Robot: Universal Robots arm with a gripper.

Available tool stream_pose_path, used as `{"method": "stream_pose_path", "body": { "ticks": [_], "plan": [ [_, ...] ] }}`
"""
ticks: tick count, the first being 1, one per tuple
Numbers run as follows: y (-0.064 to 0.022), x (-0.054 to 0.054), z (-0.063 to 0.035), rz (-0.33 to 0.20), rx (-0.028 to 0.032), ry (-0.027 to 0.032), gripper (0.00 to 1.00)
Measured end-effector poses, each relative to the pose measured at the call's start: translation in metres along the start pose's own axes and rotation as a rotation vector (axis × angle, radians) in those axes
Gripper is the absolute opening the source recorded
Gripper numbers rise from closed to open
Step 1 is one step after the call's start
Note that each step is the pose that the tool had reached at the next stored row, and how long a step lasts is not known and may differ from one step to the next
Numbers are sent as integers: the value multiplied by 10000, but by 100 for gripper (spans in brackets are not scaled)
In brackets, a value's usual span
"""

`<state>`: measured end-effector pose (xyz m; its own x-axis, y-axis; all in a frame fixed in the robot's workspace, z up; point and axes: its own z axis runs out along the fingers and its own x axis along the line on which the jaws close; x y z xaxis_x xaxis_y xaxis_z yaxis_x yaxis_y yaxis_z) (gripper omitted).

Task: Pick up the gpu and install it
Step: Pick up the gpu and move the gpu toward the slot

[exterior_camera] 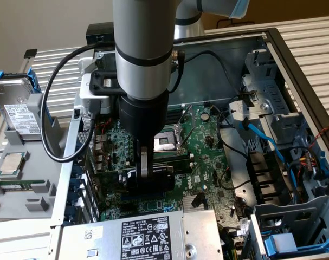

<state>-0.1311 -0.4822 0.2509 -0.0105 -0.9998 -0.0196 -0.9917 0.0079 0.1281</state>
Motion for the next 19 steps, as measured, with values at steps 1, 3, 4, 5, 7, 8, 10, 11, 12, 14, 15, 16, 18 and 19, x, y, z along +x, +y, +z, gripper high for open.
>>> {"method": "stream_pose_path", "body": {
  "ticks": [1,3,4,5,7,8,10,11,12,14,15,16,18,19],
  "plan": [
    [0,0,0,0,0,0,27],
    [1,0,0,0,0,0,27],
    [1,0,1,0,1,0,27],
    [2,0,1,0,1,0,27],
    [4,0,3,0,3,-1,27],
    [5,0,4,-1,6,-1,27],
    [6,0,6,-1,8,0,27],
    [6,0,6,-1,8,1,27],
    [7,0,6,-1,9,0,27],
    [7,0,6,0,9,0,27],
    [7,0,7,-1,9,0,27],
    [8,0,7,0,10,0,27],
    [9,0,9,0,14,0,27],
    [9,0,9,0,14,0,27]
  ]
}}
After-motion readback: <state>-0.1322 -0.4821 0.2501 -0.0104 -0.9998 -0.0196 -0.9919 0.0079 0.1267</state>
